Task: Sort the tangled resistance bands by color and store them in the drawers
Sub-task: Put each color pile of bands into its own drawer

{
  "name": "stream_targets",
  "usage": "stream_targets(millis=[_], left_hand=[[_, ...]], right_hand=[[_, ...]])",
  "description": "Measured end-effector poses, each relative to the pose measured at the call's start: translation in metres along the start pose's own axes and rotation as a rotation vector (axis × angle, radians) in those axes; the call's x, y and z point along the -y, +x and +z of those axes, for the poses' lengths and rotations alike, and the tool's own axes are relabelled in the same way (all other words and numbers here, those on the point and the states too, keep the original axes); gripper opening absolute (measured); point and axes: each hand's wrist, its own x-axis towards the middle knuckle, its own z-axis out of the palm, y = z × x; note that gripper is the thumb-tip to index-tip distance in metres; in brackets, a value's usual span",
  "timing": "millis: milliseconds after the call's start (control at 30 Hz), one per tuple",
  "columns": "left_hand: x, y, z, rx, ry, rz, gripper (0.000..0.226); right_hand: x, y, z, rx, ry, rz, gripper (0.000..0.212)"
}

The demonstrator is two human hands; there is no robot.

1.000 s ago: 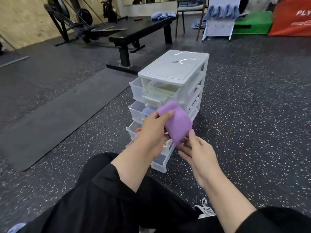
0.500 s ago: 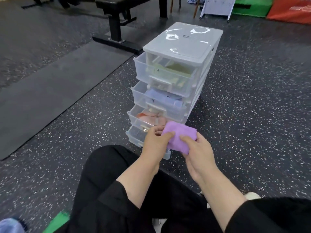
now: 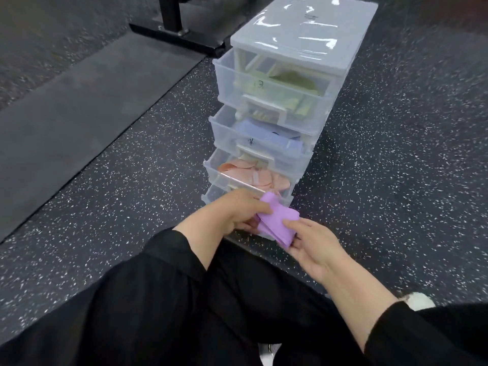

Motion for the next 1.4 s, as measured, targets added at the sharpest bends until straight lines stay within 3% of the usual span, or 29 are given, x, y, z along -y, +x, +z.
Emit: stream_targets(millis=[133, 267, 367, 533, 667, 833, 933, 1100, 1300, 1400], left_hand=[[0.015, 0.016, -0.015, -0.053, 0.266, -0.104, 0.019], [0.025, 0.036, -0.023, -0.049, 0.198, -0.265, 0.015], [0.033, 0.053, -0.028, -0.052, 0.138, -0.337, 0.030], [0.033, 0.071, -0.028, -0.070, 0.035, -0.420, 0.006], [0.038, 0.088, -0.028, -0.136, -0.038, -0.429, 0.021], [0.048, 0.111, -0.025, -0.246, -0.143, -0.433, 0.025], [0.048, 0.117, -0.023, -0.286, -0.178, -0.419, 0.015], [0.046, 0.121, -0.019, -0.292, -0.256, -0.365, 0.019], [0.037, 0.116, -0.021, -0.273, -0.325, -0.321, 0.039], [0.038, 0.114, -0.024, -0.299, -0.315, -0.320, 0.036]], right_hand=[[-0.022, 0.021, 0.023, -0.088, 0.041, 0.114, 0.013], [-0.034, 0.042, 0.036, -0.131, 0.098, 0.170, 0.011], [-0.036, 0.056, 0.040, -0.142, 0.079, 0.175, 0.011], [-0.033, 0.076, 0.042, -0.188, -0.044, 0.150, 0.014], [-0.036, 0.086, 0.048, -0.245, -0.169, 0.130, 0.009], [-0.036, 0.101, 0.053, -0.267, -0.133, 0.164, 0.010], [-0.037, 0.112, 0.054, -0.298, -0.123, 0.170, 0.001], [-0.039, 0.126, 0.055, -0.275, -0.064, 0.196, 0.019], [-0.044, 0.124, 0.054, -0.247, 0.015, 0.172, 0.025], [-0.046, 0.123, 0.054, -0.248, 0.002, 0.150, 0.024]])
